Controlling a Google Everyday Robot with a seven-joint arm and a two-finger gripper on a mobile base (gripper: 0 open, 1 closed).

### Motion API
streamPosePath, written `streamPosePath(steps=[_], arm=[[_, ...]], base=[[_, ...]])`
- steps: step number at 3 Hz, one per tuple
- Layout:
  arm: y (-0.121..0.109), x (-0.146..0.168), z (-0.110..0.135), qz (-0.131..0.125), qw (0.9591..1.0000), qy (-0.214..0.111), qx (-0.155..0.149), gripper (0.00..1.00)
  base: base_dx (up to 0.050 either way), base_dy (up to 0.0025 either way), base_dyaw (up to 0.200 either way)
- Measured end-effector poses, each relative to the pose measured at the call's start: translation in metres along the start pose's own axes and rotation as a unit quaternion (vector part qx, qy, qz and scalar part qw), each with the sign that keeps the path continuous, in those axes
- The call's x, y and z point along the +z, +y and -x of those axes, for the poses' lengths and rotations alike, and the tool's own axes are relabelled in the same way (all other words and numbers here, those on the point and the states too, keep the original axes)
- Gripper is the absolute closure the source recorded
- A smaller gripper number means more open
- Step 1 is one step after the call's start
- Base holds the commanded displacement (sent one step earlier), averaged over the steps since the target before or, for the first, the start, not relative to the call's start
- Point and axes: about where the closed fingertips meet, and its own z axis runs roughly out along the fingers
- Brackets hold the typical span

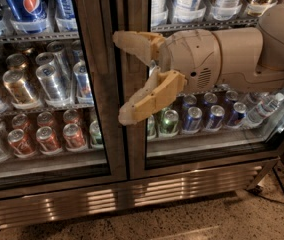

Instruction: Open left fridge door

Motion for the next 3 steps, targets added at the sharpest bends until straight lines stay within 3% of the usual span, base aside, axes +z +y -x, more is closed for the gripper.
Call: streamPosePath(steps=[1,2,3], arm=[[-0.001,-0.006,0.001,-0.028,0.9996,-0.01,-0.001,0.0],[-0.001,-0.006,0.001,-0.028,0.9996,-0.01,-0.001,0.0],[-0.016,0.007,0.016,-0.024,0.9996,0.006,0.014,0.0]], base=[[0.0,0.0,0.0],[0.0,0.0,0.0],[0.0,0.0,0.0]])
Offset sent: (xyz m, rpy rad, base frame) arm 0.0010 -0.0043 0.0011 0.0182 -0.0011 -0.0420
